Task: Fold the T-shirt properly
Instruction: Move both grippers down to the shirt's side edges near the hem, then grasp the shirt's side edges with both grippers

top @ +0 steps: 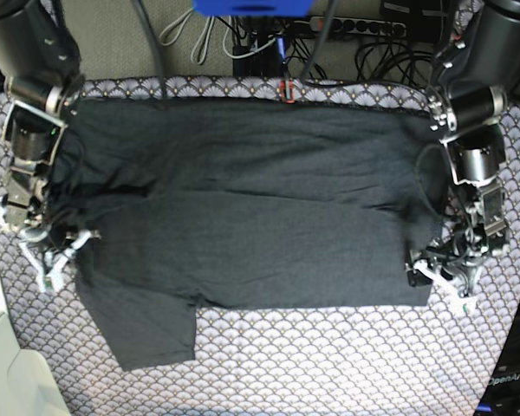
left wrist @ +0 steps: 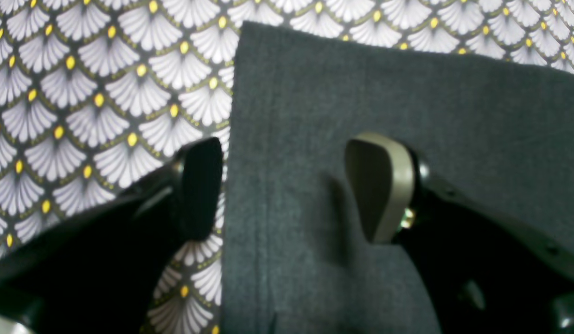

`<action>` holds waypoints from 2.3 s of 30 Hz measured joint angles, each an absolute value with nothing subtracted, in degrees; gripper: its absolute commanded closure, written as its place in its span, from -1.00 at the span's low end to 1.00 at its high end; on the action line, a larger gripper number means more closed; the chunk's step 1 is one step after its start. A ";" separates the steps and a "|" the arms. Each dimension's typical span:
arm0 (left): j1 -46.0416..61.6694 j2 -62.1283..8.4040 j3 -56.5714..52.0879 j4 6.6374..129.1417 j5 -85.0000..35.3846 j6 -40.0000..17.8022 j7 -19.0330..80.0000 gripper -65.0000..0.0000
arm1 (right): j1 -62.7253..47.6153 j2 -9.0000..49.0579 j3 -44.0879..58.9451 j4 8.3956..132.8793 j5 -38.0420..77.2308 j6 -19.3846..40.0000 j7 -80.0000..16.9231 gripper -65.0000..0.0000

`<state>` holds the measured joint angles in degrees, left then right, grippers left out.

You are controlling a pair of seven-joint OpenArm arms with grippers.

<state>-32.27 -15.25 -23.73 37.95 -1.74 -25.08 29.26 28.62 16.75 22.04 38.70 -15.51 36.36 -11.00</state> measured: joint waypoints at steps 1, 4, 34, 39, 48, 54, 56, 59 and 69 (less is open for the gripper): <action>-32.27 -15.22 -23.77 37.50 -1.74 -25.08 28.80 -0.35 | 28.51 16.32 22.04 38.70 -15.55 36.45 -11.11 1.00; -32.42 -15.05 -23.53 36.71 -1.72 -25.08 27.75 -0.35 | 28.56 15.77 21.93 38.70 -15.49 36.69 -11.16 1.00; -36.07 -14.81 -17.67 25.02 -2.37 -17.41 14.72 -0.35 | 27.70 16.34 18.79 38.76 -15.42 36.64 -10.41 1.00; -36.14 -14.46 -17.69 23.70 -2.42 -17.56 14.09 -0.35 | 27.70 16.36 18.76 38.76 -15.40 36.67 -10.31 1.00; -36.69 -14.63 -17.89 21.96 -2.79 -17.56 12.80 -0.35 | 27.70 16.36 18.76 38.76 -15.40 36.64 -10.33 1.00; -36.60 -14.87 -17.89 22.96 -2.79 -17.61 13.98 -0.35 | 27.70 16.36 18.76 38.76 -15.40 36.64 -10.33 1.00; -36.03 -14.85 -17.89 25.02 -2.74 -17.50 15.00 -0.35 | 27.70 16.36 18.76 38.76 -15.40 36.64 -10.33 1.00; -36.03 -15.05 -17.89 25.56 -2.76 -17.52 14.76 -0.35 | 27.70 16.36 18.76 38.76 -15.40 36.64 -10.31 1.00; -35.90 -14.72 -17.89 25.61 -2.76 -17.54 14.76 -0.35 | 27.70 16.36 18.79 38.76 -15.40 36.64 -10.33 1.00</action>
